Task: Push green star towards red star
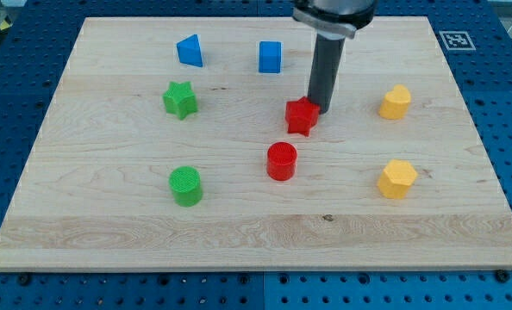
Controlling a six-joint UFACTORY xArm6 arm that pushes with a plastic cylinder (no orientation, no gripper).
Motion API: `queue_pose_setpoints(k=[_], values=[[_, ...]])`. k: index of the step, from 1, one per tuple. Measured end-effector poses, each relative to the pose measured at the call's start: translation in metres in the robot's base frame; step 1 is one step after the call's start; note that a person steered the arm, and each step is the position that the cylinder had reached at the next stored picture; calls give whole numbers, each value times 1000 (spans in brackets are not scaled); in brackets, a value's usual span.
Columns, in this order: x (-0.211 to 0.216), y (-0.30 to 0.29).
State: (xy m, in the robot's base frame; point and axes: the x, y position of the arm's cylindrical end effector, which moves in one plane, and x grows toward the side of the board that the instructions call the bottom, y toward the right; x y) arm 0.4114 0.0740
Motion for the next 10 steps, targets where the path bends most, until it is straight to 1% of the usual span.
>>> queue_pose_setpoints(k=[1, 3, 4, 5, 6, 8, 10], values=[[23, -17], [32, -26], [9, -26], [-27, -34], [-47, -60], [-50, -147], [-64, -227]])
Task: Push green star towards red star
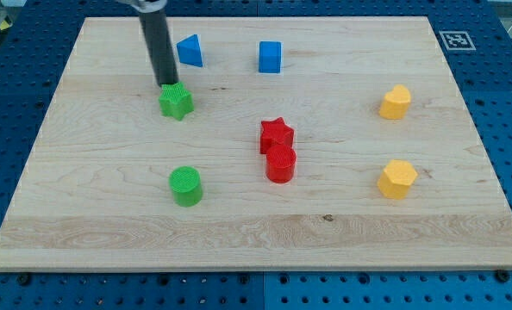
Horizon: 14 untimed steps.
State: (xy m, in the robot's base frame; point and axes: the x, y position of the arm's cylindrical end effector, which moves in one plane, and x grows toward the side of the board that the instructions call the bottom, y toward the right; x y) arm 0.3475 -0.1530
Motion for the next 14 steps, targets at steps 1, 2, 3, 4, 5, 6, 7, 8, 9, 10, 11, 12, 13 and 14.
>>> queue_pose_setpoints(k=[1, 2, 3, 4, 5, 6, 7, 8, 9, 10, 11, 12, 13, 14], values=[[0, -31], [7, -36], [22, -29], [42, -15], [40, 4], [30, 30], [30, 70], [26, 84], [21, 62], [32, 51], [44, 54], [44, 77], [44, 104], [50, 126]])
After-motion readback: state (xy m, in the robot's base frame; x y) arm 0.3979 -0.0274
